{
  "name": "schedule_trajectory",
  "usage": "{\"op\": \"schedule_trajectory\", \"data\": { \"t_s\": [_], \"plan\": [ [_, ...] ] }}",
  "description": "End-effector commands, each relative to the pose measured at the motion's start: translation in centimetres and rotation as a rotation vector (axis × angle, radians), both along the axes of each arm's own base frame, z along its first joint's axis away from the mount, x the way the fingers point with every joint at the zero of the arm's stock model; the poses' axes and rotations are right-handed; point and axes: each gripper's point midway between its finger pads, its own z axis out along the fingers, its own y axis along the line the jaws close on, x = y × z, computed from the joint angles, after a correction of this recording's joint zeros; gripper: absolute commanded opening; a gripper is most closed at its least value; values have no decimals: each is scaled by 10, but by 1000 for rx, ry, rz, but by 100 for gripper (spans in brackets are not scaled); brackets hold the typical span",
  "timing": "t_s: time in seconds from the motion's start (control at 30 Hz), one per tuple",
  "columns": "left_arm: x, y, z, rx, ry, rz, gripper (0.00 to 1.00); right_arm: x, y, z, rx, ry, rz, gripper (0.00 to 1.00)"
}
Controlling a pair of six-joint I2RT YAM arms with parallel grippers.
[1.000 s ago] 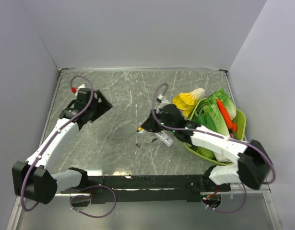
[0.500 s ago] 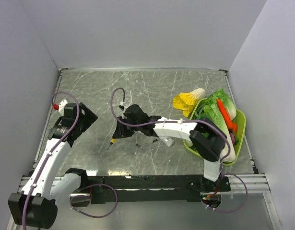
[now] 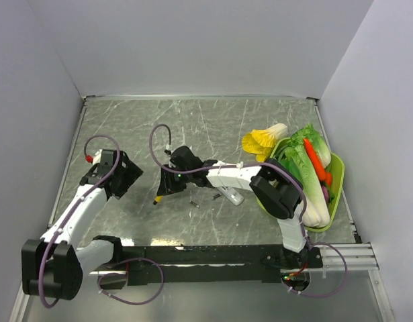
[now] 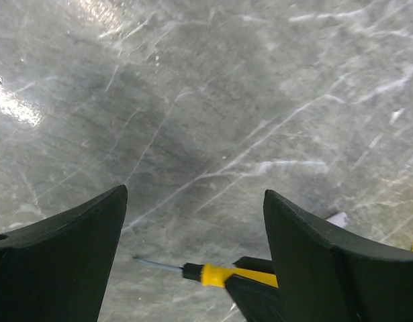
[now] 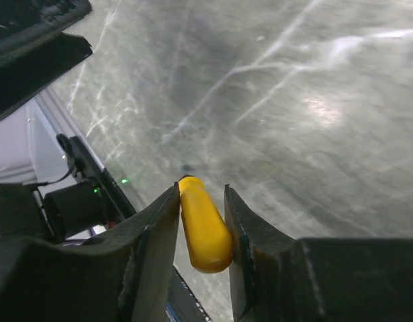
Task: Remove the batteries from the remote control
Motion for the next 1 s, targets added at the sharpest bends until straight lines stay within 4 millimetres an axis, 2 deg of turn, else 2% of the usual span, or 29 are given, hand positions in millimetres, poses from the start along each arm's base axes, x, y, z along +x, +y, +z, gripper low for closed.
{"op": "schedule_trajectory", "data": {
  "t_s": [0.0, 0.03, 0.07, 0.4, 0.53, 0.63, 0.67, 0.7, 0.77, 0.8, 0.83, 0.87, 0.9, 0.97],
  "plan": [
    [9, -5, -16, -52, 20, 19, 86, 22, -14, -6, -23, -17, -62, 43],
    [9, -7, -20, -61, 32, 18, 85, 24, -15, -3, -20, -24, -64, 54],
    [8, -8, -23, -64, 44, 17, 85, 27, -15, -1, -19, -30, -63, 59],
    [8, -10, -37, -89, 76, 42, 83, 46, -24, 3, -27, -44, -98, 62],
    [3, -18, -48, -128, 87, 26, 82, 58, -33, 15, -34, -76, -134, 71],
    [5, -23, -50, -147, 95, 0, 81, 62, -42, 29, -66, -133, -141, 73],
    [9, -23, -48, -141, 79, -14, 82, 65, -47, 33, -80, -155, -157, 73],
    [10, -32, -43, -161, 67, -81, 82, 65, -50, 48, -72, -194, -154, 76],
    [18, -38, -30, -168, 13, -143, 82, 62, -64, 56, -94, -227, -168, 80],
    [19, -45, -23, -180, -15, -201, 82, 64, -73, 77, -82, -286, -196, 83],
    [21, -47, -17, -185, -38, -220, 82, 59, -83, 74, -99, -296, -205, 85],
    [22, -50, -9, -194, -70, -238, 82, 57, -91, 79, -107, -312, -217, 99],
    [24, -53, -3, -199, -97, -256, 82, 58, -102, 100, -98, -365, -244, 100],
    [25, -58, 10, -222, -135, -282, 82, 49, -119, 103, -121, -394, -251, 100]
  ]
}}
